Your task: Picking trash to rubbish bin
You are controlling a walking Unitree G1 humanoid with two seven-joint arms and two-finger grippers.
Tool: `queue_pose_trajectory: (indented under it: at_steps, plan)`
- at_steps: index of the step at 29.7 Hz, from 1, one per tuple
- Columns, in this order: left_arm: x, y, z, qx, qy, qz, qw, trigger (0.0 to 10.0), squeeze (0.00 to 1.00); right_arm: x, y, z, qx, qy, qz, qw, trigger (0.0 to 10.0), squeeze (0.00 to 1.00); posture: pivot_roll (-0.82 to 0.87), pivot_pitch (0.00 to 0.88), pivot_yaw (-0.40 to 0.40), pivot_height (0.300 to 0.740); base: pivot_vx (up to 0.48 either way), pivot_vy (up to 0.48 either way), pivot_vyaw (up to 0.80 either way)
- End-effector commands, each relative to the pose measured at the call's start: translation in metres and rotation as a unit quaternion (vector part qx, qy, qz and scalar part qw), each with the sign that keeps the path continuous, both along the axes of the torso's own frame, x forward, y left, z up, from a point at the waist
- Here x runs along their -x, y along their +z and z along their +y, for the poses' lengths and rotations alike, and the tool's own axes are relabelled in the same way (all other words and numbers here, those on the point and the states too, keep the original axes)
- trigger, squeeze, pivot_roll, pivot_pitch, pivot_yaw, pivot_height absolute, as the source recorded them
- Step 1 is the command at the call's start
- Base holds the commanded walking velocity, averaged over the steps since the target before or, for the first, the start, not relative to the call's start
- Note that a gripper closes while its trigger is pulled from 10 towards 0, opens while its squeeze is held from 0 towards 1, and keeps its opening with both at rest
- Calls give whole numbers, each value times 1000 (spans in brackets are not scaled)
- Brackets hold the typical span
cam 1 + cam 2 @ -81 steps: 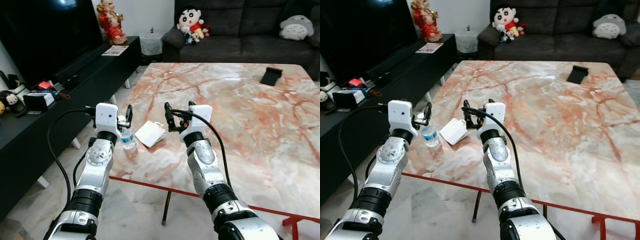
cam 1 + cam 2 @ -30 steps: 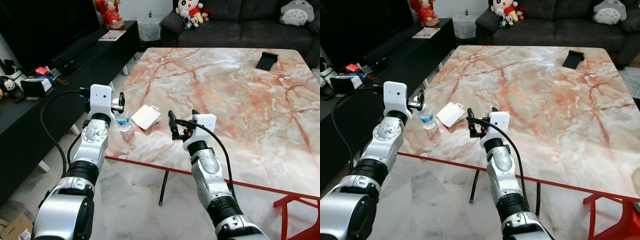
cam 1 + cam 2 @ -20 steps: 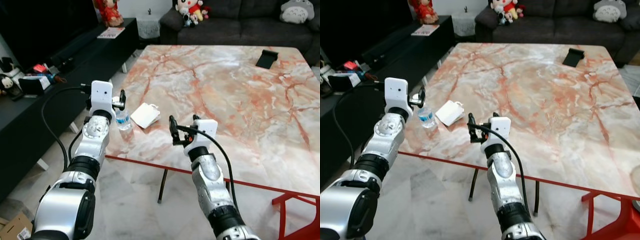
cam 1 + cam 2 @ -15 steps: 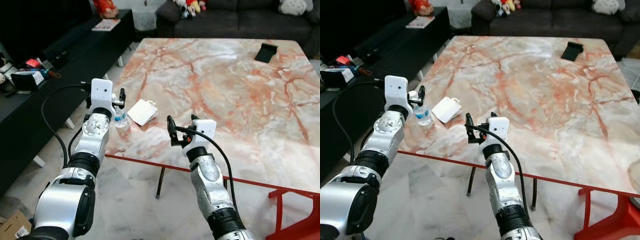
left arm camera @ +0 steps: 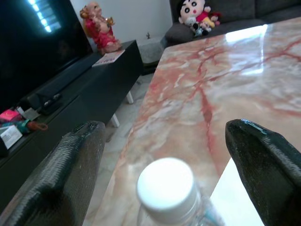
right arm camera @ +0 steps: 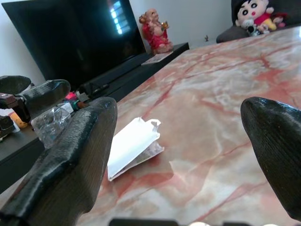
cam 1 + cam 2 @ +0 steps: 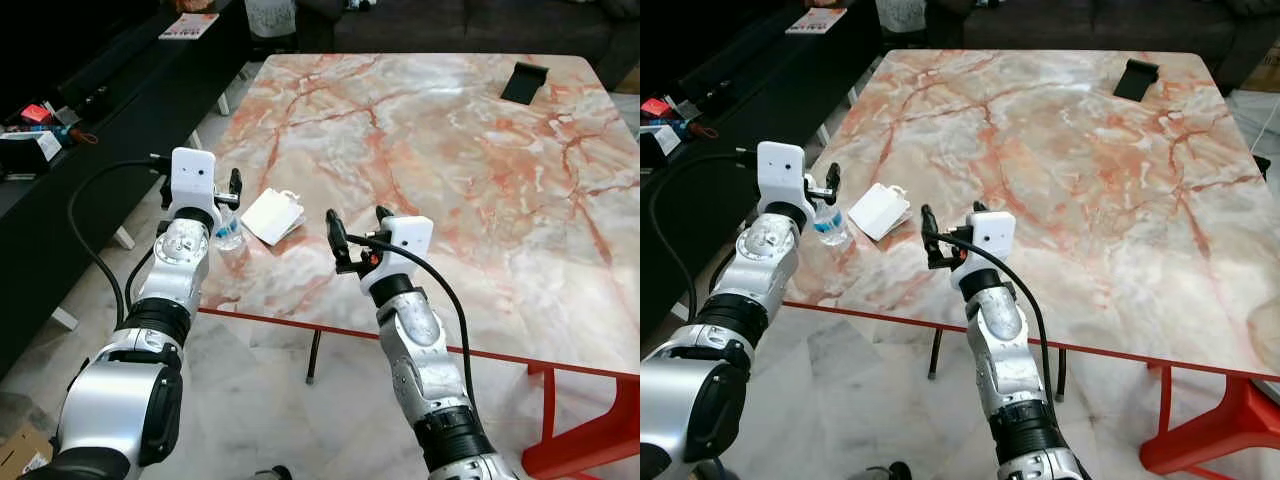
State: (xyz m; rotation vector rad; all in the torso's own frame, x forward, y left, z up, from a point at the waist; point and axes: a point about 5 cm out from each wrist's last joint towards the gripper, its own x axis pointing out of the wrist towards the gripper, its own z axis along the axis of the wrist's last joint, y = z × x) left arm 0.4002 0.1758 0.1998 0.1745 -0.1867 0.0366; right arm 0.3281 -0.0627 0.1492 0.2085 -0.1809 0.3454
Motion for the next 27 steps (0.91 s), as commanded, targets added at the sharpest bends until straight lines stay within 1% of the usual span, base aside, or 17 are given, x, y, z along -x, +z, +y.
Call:
queue_pose_trajectory:
  at_steps: [1,2,3,4,6,9,10,18,25,27]
  plan:
    - [-1,3,9,-4,13,3,1000,10000,0,-1,10,7,-6,13,-11,1000,10000,0,63,169,78,740,0,0,0]
    - [-1,3,9,-3,13,3,1000,4314,0,0,10,7,-6,12,-12,1000,10000,0,61,171,80,740,0,0,0]
    - [-1,3,9,-3,13,4,1000,1569,0,1,10,5,-7,12,-10,1000,10000,0,57,173,82,740,0,0,0]
    - [-1,3,9,-3,13,4,1000,1569,0,1,10,5,-7,12,-9,1000,10000,0,57,173,82,740,0,0,0]
    - [-2,3,7,-3,13,7,1000,980,0,3,7,3,-8,12,-3,1000,10000,0,56,179,83,740,0,0,0]
    - [-2,3,6,0,12,8,1000,863,0,4,5,1,-12,9,2,1000,10000,0,54,182,85,740,0,0,0]
    - [-3,3,5,0,11,8,1000,0,0,4,4,0,-12,9,2,1000,10000,0,54,183,86,740,0,0,0]
    - [-4,4,1,0,-1,12,1000,0,0,4,5,0,-14,7,6,1000,10000,0,49,184,91,740,0,0,0]
    - [-5,5,1,-1,-3,14,1000,0,0,3,5,-1,-14,7,6,1000,10000,0,50,182,91,740,0,0,0]
    - [-5,5,1,-3,-6,16,1000,0,0,1,5,-1,-13,6,7,1000,10000,0,47,166,89,740,0,0,0]
